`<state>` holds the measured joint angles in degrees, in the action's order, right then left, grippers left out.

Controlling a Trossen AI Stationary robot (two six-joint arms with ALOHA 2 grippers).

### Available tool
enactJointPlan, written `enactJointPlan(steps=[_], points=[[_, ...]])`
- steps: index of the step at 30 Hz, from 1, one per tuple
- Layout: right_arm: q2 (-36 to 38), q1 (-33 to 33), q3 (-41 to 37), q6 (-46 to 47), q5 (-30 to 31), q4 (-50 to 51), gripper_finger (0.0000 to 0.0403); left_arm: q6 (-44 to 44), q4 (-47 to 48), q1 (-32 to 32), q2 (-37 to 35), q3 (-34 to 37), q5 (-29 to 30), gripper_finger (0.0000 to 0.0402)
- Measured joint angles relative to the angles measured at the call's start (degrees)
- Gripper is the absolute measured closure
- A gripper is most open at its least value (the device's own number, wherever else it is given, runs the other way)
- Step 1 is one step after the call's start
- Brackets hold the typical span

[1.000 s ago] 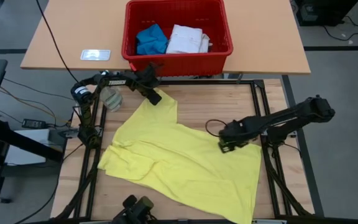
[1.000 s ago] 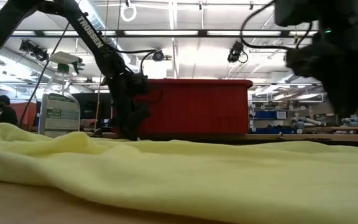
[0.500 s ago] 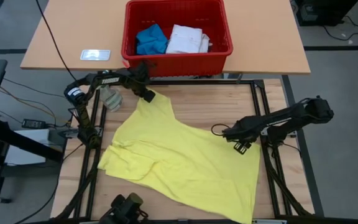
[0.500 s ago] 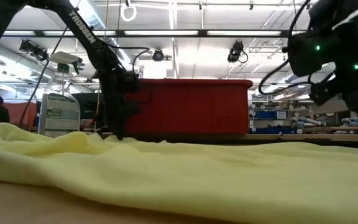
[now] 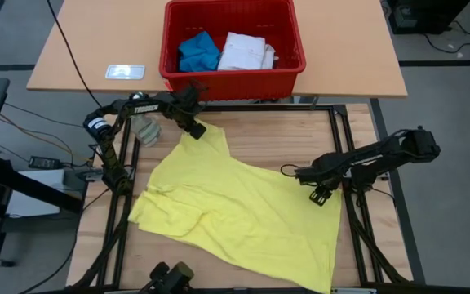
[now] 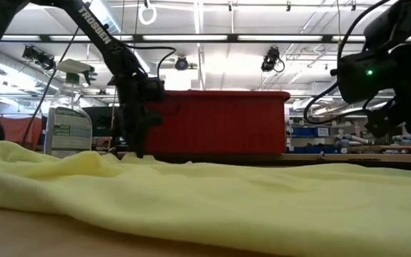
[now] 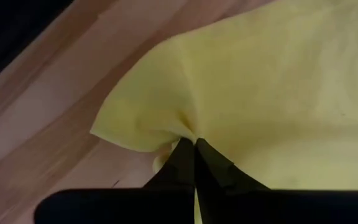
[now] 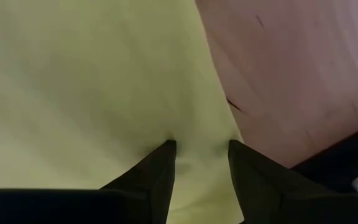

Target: Fold Laundry from Bin

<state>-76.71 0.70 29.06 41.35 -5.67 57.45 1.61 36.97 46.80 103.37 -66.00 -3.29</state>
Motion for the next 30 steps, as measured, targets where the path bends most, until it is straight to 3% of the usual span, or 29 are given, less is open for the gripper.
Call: enactJointPlan(steps=[4, 8, 10, 13, 19, 30], points=[[0.0, 2.0, -0.1, -2.6, -1.0, -0.6, 0.0278, 0.1, -0.2, -0.5, 0.0, 0.0, -2.7, 0.0401], [-0.1, 3.3, -0.1, -4.3, -1.2, -1.4, 0.0366, 0.1, 0.1, -0.5, -0.5, 0.0, -3.7, 0.0401], [-0.1, 3.5, 0.0, -4.7, -1.3, -1.4, 0.0390, 0.1, -0.3, -0.5, -1.3, 0.0, -3.7, 0.0401], [-0.1, 3.7, 0.9, -4.1, -0.4, 0.2, 0.0393, 0.1, -0.6, -0.5, -2.1, -0.1, -3.7, 0.0401], [0.5, 3.9, 6.5, -0.8, 7.0, 8.4, 0.0398, -1.2, -0.4, -0.5, -5.5, -0.1, -4.2, 0.0401], [1.1, 3.7, 21.1, 7.1, 18.4, 24.4, 0.0401, -4.8, 5.2, 0.6, -20.6, -0.2, -3.5, 0.0401]])
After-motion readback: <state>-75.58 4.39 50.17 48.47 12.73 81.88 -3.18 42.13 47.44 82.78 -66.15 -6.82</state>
